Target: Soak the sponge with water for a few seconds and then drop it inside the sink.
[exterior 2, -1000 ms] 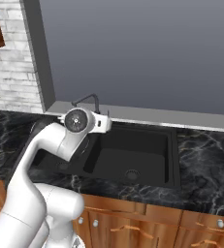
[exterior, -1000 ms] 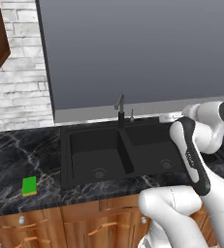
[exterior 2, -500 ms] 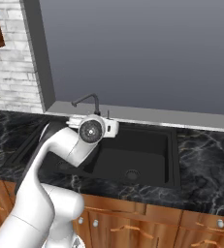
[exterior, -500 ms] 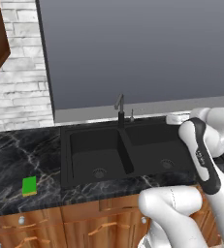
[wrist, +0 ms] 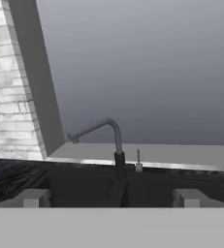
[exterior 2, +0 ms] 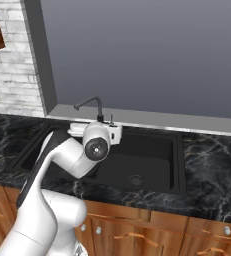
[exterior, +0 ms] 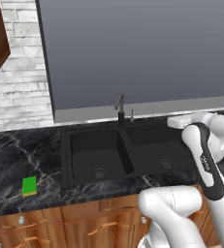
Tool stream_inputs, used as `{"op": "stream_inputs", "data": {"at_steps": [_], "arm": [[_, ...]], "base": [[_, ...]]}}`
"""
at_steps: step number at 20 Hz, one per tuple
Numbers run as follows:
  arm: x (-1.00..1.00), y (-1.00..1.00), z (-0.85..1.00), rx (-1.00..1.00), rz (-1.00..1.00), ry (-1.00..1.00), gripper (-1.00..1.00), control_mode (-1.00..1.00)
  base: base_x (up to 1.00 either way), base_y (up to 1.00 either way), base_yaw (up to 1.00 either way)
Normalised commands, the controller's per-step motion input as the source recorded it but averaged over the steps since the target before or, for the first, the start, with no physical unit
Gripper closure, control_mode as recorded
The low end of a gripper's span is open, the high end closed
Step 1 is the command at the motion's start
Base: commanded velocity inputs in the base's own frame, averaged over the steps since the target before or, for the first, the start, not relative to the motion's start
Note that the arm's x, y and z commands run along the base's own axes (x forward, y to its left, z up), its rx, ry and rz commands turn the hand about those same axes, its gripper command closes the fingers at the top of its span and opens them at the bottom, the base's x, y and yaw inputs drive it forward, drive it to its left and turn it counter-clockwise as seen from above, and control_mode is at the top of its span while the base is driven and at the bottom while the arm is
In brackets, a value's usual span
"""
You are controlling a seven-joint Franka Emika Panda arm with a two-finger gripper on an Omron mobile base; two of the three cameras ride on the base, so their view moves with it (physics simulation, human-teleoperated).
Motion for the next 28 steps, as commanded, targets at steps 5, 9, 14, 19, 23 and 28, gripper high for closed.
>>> {"op": "stream_inputs", "data": {"at_steps": [5,9,14,19,23,28], "arm": [[0.02,0.09,0.00,-0.01,0.00,-0.08,-1.00,-1.00],[0.34,0.00,0.00,-0.02,0.00,0.00,-1.00,-1.00],[0.37,0.05,0.00,-0.01,0.01,0.00,-1.00,-1.00],[0.11,0.00,-0.08,0.00,0.04,0.00,-1.00,-1.00],[0.08,0.00,-0.02,0.00,0.03,0.00,-1.00,-1.00],[0.22,0.00,0.00,0.00,0.02,0.00,-1.00,-1.00]], "base": [[0.00,0.00,0.00],[0.00,0.00,0.00],[0.00,0.00,0.00],[0.00,0.00,0.00],[0.00,0.00,0.00],[0.00,0.00,0.00]]}}
